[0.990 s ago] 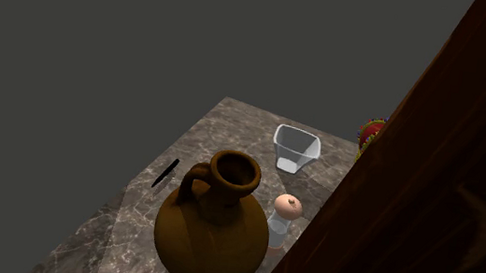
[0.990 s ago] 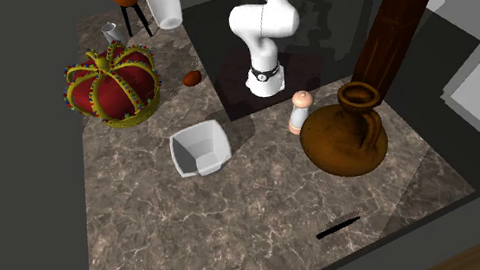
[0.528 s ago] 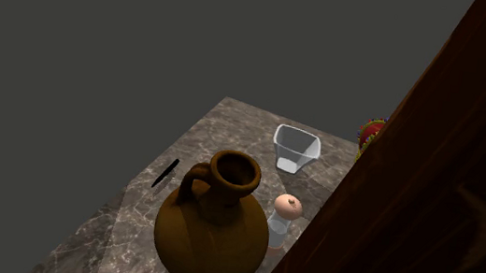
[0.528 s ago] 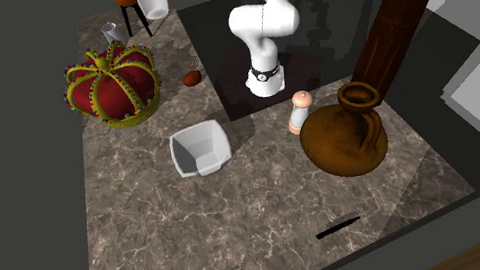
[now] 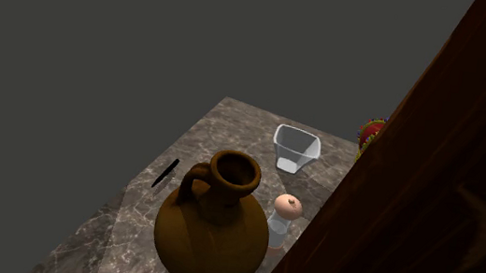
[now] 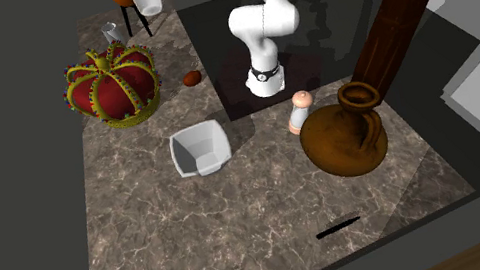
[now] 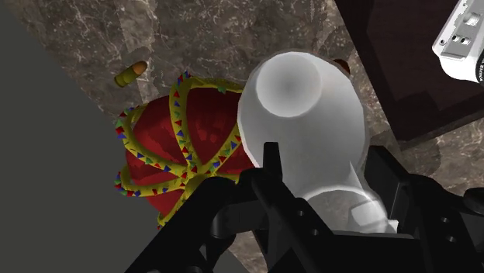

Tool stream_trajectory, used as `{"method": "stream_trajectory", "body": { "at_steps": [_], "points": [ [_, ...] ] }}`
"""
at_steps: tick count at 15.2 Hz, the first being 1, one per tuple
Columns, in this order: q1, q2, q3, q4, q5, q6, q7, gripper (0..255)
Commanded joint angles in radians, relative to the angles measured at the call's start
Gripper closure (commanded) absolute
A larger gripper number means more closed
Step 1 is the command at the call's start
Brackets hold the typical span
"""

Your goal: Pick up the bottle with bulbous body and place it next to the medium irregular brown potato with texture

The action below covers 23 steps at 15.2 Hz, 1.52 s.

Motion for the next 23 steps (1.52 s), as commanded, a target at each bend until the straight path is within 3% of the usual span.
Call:
{"method": "stream_trajectory", "body": {
  "at_steps": [1, 23],
  "points": [
    [-0.017, -0.025, 0.005, -0.047, -0.006, 0.021, 0.010, 255],
    [-0.140, -0.239, -0.029, -0.450, -0.092, 0.217, 0.082, 255]
  ]
}}
